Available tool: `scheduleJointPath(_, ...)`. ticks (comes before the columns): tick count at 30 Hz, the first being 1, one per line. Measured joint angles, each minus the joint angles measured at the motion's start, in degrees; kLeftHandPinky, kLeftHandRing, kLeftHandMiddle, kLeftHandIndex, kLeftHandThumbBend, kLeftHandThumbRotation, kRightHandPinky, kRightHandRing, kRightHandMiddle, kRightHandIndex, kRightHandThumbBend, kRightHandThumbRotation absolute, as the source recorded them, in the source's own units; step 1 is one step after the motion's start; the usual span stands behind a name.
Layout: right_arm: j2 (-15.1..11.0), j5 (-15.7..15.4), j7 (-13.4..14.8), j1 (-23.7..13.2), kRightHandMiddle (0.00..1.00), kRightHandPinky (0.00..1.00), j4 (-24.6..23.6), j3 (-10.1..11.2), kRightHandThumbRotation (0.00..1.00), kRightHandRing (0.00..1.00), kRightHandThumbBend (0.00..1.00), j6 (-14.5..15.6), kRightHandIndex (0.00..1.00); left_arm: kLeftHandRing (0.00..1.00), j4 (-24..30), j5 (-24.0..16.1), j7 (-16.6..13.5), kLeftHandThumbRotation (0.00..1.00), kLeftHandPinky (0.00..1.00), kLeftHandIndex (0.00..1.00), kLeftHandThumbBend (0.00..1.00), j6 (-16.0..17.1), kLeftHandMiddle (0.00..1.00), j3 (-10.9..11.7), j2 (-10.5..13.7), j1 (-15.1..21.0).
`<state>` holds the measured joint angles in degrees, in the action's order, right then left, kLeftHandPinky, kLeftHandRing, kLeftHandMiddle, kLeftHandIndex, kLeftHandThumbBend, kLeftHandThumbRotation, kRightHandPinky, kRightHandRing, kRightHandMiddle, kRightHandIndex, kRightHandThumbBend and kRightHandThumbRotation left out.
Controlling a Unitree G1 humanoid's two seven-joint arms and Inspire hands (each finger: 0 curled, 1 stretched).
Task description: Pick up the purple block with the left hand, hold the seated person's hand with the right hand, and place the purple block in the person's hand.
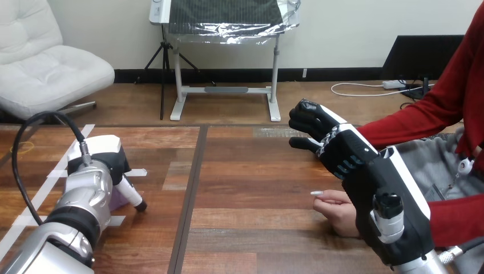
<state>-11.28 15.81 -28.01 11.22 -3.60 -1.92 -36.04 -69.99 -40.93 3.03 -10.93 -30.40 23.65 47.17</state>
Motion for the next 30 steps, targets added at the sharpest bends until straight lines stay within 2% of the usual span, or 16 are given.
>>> scheduleJointPath(10, 0.00, 0.00, 0.00, 0.12, 0.89, 0.83, -0.36, 0.00, 1.00, 0.90, 0.99, 0.00, 0.88, 0.75, -0.26, 0.14, 0.01, 0.12, 0.61, 0.77, 0.90, -0.03, 0.79, -0.01, 0.01, 0.00)
scheduleJointPath(20, -0.03, 0.01, 0.00, 0.12, 0.89, 0.82, -0.37, 0.01, 1.00, 0.90, 1.00, 0.21, 0.88, 0.70, -0.27, 0.58, 0.03, 0.04, 0.50, 0.75, 0.90, -0.54, 0.78, 0.01, 0.01, 0.00)
scheduleJointPath(30, -0.04, 0.02, -0.01, 0.12, 0.89, 0.83, -0.42, 0.01, 1.00, 0.90, 1.00, 0.75, 0.88, 0.69, -0.31, 0.59, 0.05, 0.02, 0.50, 0.71, 0.89, -0.75, 0.77, 0.01, 0.01, 0.00)
